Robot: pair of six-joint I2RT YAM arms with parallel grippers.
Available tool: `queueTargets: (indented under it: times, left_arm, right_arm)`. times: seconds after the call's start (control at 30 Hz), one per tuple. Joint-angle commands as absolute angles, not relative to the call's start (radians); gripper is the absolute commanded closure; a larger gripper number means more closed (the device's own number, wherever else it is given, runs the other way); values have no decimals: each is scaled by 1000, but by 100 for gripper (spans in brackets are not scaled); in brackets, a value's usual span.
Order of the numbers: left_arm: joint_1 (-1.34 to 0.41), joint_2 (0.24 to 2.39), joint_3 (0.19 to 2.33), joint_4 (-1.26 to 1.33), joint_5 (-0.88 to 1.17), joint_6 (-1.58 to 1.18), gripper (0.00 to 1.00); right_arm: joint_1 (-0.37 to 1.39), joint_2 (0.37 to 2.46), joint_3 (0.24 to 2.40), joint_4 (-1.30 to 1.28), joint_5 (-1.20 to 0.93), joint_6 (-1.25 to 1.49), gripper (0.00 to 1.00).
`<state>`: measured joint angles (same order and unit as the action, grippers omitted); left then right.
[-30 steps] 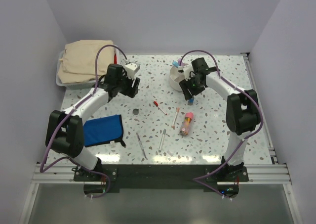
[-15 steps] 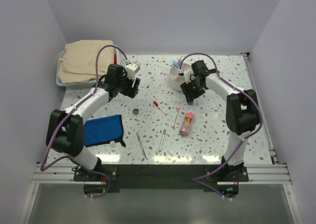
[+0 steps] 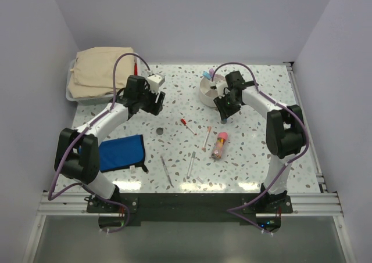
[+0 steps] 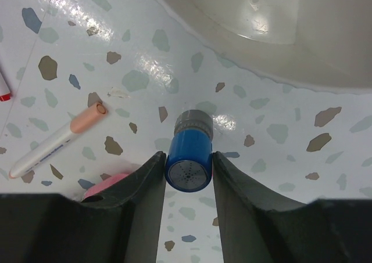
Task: Sort the stationery into containers
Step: Pick up the stationery from the center of the board.
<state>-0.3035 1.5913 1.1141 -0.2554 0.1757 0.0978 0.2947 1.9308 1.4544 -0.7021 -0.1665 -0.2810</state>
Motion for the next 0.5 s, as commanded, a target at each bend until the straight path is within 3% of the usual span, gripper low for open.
queueTargets:
  times: [0.0, 0.13, 0.23, 0.47]
  left_arm:
    - [-305, 1594, 1135, -222, 181, 101, 31]
    - [-305, 1597, 1140, -222, 189, 97, 31]
    - [-305, 1591, 1137, -227, 178, 106, 31]
    - [-304, 1556, 1068, -210, 66, 118, 31]
  right_arm:
    - [298, 1927, 1488, -693, -144, -282, 70]
    - [302, 1895, 1493, -725, -138, -288, 87]
    - [314, 1808, 1511, -779, -129, -316, 92]
    - [386, 1749, 1718, -910, -175, -371, 96]
